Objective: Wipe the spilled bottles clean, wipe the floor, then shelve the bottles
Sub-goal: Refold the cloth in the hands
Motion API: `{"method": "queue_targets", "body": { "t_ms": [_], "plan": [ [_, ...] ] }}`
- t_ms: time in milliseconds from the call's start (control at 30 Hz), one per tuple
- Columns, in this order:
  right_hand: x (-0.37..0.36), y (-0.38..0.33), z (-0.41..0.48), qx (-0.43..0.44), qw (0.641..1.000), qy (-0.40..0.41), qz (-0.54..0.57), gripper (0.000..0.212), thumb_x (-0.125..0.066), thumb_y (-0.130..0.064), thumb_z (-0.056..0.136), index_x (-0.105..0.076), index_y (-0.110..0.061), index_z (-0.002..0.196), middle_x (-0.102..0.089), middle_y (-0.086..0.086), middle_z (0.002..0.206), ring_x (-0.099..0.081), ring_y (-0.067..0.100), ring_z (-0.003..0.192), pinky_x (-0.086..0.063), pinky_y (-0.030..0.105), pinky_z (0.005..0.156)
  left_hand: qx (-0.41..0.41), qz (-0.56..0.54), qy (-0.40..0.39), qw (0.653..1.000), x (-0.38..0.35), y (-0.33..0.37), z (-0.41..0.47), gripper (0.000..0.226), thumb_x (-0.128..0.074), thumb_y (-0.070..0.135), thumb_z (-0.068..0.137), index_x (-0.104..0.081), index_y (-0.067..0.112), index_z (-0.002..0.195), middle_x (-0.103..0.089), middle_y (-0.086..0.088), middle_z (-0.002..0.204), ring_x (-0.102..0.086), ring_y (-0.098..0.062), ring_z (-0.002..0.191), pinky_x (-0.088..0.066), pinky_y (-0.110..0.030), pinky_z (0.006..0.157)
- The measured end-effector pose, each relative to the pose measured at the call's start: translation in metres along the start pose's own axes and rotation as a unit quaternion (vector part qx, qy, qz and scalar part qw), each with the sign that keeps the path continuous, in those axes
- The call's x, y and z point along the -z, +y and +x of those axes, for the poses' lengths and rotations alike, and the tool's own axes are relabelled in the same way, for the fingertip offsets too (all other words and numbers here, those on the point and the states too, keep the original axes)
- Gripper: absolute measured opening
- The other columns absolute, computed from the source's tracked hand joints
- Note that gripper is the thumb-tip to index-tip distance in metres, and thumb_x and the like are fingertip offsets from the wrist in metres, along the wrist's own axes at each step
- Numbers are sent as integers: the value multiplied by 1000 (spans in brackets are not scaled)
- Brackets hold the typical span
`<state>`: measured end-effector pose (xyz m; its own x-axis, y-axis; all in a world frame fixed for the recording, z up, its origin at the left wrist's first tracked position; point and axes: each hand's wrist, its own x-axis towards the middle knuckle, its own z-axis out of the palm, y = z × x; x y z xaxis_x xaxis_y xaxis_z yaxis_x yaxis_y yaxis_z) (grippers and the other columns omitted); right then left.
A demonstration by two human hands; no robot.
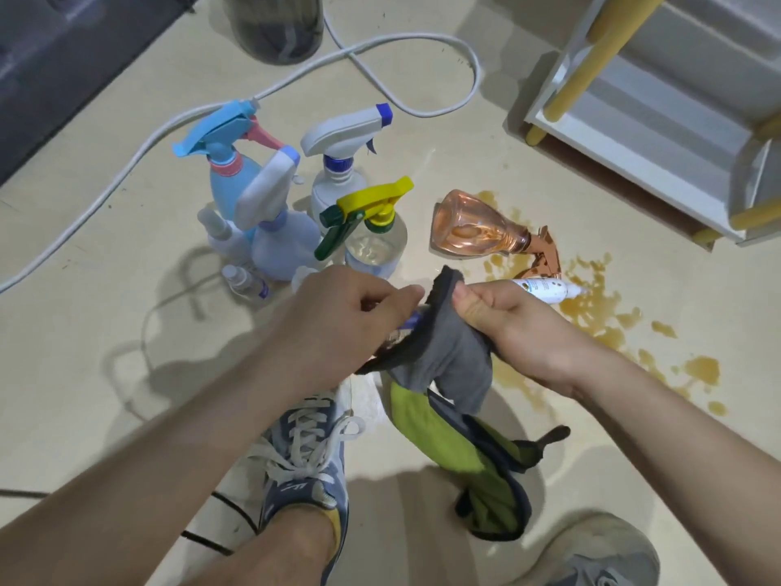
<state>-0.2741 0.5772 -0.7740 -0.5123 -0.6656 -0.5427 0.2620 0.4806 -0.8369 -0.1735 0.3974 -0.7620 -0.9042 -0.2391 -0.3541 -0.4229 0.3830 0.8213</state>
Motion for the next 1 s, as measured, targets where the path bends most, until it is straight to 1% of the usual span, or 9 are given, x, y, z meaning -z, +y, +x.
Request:
{"method": "queue_targets", "body": {
  "t_ms": [133, 233, 300, 367, 467, 567, 700, 800, 1000],
  "plan": [
    [-15, -4, -3, -41, 976, 116, 180, 42, -41, -32, 102, -69, -2, 92, -75, 13, 87, -70, 20, 77, -56, 26, 69, 24, -96, 24, 995, -5, -8, -6, 24, -59, 54, 81, -73, 36, 88, -71, 0, 73, -62, -9, 64, -49, -28, 63],
    [-17, 2, -8, -15, 927, 285, 245, 33, -39, -27, 106, -66, -11, 97, -72, 5, 85, -66, 17, 76, -52, 26, 65, 102, -201, 9, 974, -7, -12, -8, 19, -57, 41, 94, -73, 32, 98, -67, -14, 74, -56, -9, 59, -45, -29, 63],
    [-28, -2, -11, 15, 910, 333, 247, 28, -39, -20, 106, -66, -11, 101, -67, 8, 88, -59, 21, 78, -49, 34, 70, 115, -225, 17, 967, -10, -9, -12, 22, -49, 35, 97, -70, 32, 103, -63, -4, 69, -55, -7, 59, -46, -25, 62],
    [-54, -8, -12, 55, 917, 318, 236, 23, -40, -12, 105, -63, -7, 105, -61, 13, 79, -53, 22, 69, -48, 35, 65, 103, -235, -10, 966, -17, -1, -14, 25, -43, 31, 100, -68, 31, 100, -62, -6, 69, -56, -12, 59, -47, -23, 57],
    [-97, -7, -15, 75, 925, 315, 197, 28, -36, -16, 107, -56, -4, 122, -56, 7, 60, -50, 22, 47, -44, 27, 45, 56, -208, -38, 976, -28, 9, -14, 32, -35, 37, 104, -63, 21, 105, -65, -18, 76, -61, -26, 59, -54, -37, 59],
    [-118, 6, -33, 91, 939, 331, 16, 36, -36, -33, 103, -62, -22, 124, -68, -12, 82, -63, 7, 72, -51, 30, 67, 33, -92, 37, 995, -26, 7, -7, 32, -32, 34, 102, -61, 24, 113, -69, -9, 89, -64, -24, 81, -52, -40, 75],
    [-96, 9, -33, 108, 921, 375, 5, 31, -48, -31, 101, -63, -27, 75, -62, -5, 68, -54, 9, 66, -45, 34, 66, 7, 7, -8, 1000, -29, 12, -13, 47, -22, 43, 92, -54, 17, 113, -67, -7, 80, -66, -29, 72, -56, -44, 66],
    [-81, 4, -14, 95, 914, 392, 52, 39, -48, -39, 98, -55, -20, 65, -50, -1, 63, -44, 15, 63, -35, 34, 62, -33, 76, -4, 997, -35, 18, -19, 45, -22, 43, 93, -49, 14, 114, -66, -8, 89, -63, -31, 83, -51, -45, 73],
    [-125, 5, -39, 87, 945, 311, 47, 27, -42, -35, 99, -67, -30, 109, -64, -12, 89, -58, 8, 83, -49, 34, 76, 40, -44, 87, 994, -33, 2, 0, 20, -36, 40, 98, -44, 25, 109, -62, -7, 89, -62, -33, 92, -48, -44, 80]
  ]
}}
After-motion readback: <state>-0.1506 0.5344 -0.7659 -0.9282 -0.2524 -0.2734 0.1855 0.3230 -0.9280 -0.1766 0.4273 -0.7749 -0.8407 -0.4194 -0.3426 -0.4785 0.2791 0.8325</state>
